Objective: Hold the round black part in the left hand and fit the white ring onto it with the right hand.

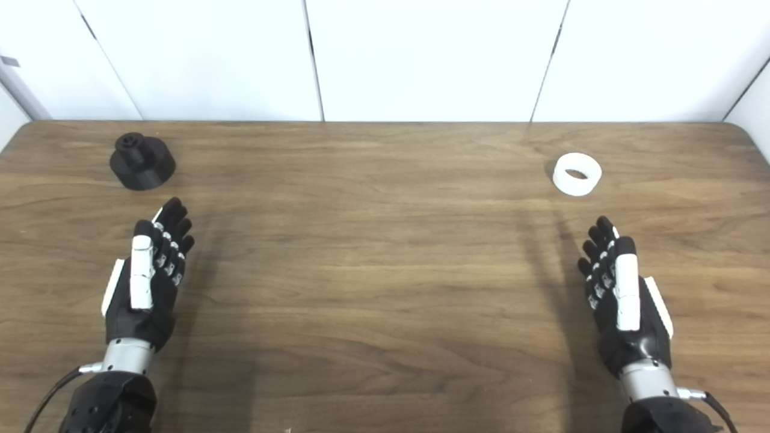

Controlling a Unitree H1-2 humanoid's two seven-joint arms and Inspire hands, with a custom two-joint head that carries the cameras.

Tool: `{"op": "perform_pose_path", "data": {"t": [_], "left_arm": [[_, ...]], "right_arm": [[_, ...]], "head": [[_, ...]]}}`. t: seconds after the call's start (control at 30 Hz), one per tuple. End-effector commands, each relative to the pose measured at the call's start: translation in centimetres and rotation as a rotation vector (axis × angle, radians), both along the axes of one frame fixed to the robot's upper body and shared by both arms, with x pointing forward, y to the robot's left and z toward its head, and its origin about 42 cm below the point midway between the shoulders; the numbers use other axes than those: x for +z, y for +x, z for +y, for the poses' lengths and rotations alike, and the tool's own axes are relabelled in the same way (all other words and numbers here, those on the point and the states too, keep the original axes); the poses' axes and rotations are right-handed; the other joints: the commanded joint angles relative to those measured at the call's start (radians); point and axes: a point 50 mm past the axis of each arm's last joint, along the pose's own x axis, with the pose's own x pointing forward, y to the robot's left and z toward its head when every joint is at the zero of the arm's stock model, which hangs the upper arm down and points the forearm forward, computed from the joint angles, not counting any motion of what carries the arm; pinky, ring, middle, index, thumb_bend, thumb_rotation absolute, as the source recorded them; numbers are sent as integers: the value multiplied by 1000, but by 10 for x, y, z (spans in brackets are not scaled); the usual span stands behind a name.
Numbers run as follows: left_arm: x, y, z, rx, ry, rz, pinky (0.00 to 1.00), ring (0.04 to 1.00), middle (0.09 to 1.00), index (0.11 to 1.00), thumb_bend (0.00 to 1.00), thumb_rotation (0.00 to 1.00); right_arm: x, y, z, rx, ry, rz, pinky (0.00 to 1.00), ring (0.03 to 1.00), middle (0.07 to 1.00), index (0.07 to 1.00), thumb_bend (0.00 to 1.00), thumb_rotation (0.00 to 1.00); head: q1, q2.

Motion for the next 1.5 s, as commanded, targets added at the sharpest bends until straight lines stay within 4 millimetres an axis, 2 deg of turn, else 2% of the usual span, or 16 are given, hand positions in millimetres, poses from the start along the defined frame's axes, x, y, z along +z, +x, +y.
{"op": "perform_pose_path", "data": {"t": [0.0, 0.37, 0.63, 0.87, 0.97, 1.1, 1.27, 1.3, 1.33, 1.4, 1.47], "left_arm": [[12, -1, 2, -9, 25, -54, 1000, 982, 968, 940, 573, 922], [11, 0, 3, -10, 24, -52, 1000, 978, 964, 936, 577, 913], [10, -1, 0, -3, 28, -50, 1000, 973, 963, 934, 570, 904], [6, -2, -7, 2, 33, -51, 995, 957, 951, 925, 583, 888], [2, -3, -13, 1, 27, -56, 990, 951, 945, 922, 593, 871], [-3, -3, -20, 12, 17, -54, 963, 927, 927, 907, 584, 851], [-7, -4, -26, 11, 16, -44, 957, 932, 943, 916, 591, 855], [-8, -4, -27, 10, 17, -43, 957, 934, 945, 918, 593, 855], [-9, -4, -28, 9, 16, -43, 958, 936, 946, 919, 594, 858], [-10, -4, -29, 4, 15, -46, 959, 936, 944, 917, 587, 858], [-11, -3, -30, 2, 14, -49, 971, 942, 947, 921, 583, 856]], "right_arm": [[12, 5, 3, 10, -3, -68, 1000, 1000, 1000, 1000, 558, 1000], [12, 4, 4, 18, -3, -66, 1000, 1000, 1000, 1000, 553, 1000], [12, 4, 1, 10, -12, -69, 1000, 1000, 1000, 1000, 568, 1000], [10, 3, -6, 29, -10, -71, 1000, 1000, 1000, 1000, 576, 1000], [9, 3, -8, 31, -9, -63, 1000, 1000, 1000, 1000, 576, 1000], [10, 2, -9, 34, -10, -58, 1000, 1000, 1000, 1000, 570, 1000], [9, 2, -10, 58, -30, -68, 1000, 1000, 1000, 1000, 637, 1000], [8, 2, -10, 52, -37, -75, 1000, 1000, 1000, 1000, 635, 1000], [7, 2, -10, 45, -45, -82, 1000, 1000, 998, 1000, 577, 1000], [6, 2, -10, 38, -56, -90, 1000, 1000, 984, 1000, 532, 1000], [5, 2, -11, 42, -60, -95, 1000, 1000, 976, 1000, 518, 1000]], "head": [[-2, -1], [-1, -3], [53, -9], [168, -58], [225, -94], [269, -131], [299, -165], [306, -176], [308, -181], [311, -183], [312, -183]]}}
